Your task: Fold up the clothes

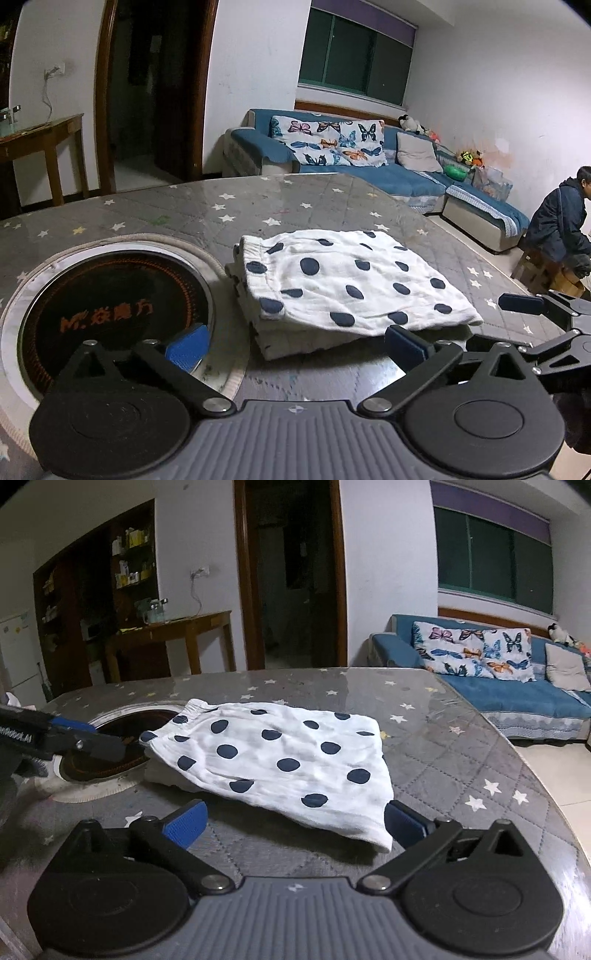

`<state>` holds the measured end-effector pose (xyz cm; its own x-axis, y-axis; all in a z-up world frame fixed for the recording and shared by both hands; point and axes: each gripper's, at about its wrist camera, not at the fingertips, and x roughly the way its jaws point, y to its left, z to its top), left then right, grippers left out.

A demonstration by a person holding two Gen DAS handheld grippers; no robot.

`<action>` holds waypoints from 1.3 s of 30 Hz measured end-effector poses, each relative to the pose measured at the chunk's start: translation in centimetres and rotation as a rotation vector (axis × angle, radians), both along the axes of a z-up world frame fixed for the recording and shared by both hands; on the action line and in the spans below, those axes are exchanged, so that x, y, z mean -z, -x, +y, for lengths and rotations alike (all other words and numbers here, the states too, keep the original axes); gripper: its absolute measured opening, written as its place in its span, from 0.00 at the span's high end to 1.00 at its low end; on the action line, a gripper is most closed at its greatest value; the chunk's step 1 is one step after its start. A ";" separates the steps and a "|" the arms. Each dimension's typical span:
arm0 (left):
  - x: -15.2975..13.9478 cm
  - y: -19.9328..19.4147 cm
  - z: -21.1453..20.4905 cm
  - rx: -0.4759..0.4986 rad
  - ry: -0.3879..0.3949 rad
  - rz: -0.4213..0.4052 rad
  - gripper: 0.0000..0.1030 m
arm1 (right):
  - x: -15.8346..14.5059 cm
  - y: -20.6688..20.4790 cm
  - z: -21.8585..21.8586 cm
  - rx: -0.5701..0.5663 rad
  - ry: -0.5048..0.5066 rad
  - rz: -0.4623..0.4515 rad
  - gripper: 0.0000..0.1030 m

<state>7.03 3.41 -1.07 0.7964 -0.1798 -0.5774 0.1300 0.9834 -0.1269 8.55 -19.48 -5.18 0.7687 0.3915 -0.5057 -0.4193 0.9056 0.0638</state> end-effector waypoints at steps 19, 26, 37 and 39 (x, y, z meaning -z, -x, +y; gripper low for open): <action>1.1 4.7 0.7 -0.027 0.009 0.014 0.00 | -0.3 4.0 1.2 0.064 0.029 -0.077 0.00; 1.6 5.9 0.6 -0.049 0.007 0.025 0.00 | -0.2 5.0 1.9 0.063 0.007 -0.082 0.00; 1.4 7.1 0.4 -0.067 0.011 0.013 0.00 | 0.0 6.0 2.5 0.081 -0.020 -0.076 0.00; 1.3 7.3 0.3 -0.068 0.005 0.009 0.00 | 0.0 6.2 2.3 0.088 -0.049 -0.072 0.00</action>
<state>-0.22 3.66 -2.40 0.8014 -0.1285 -0.5842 0.0618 0.9892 -0.1329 2.38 -17.22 -5.22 0.8350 0.3437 -0.4298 -0.3431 0.9357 0.0816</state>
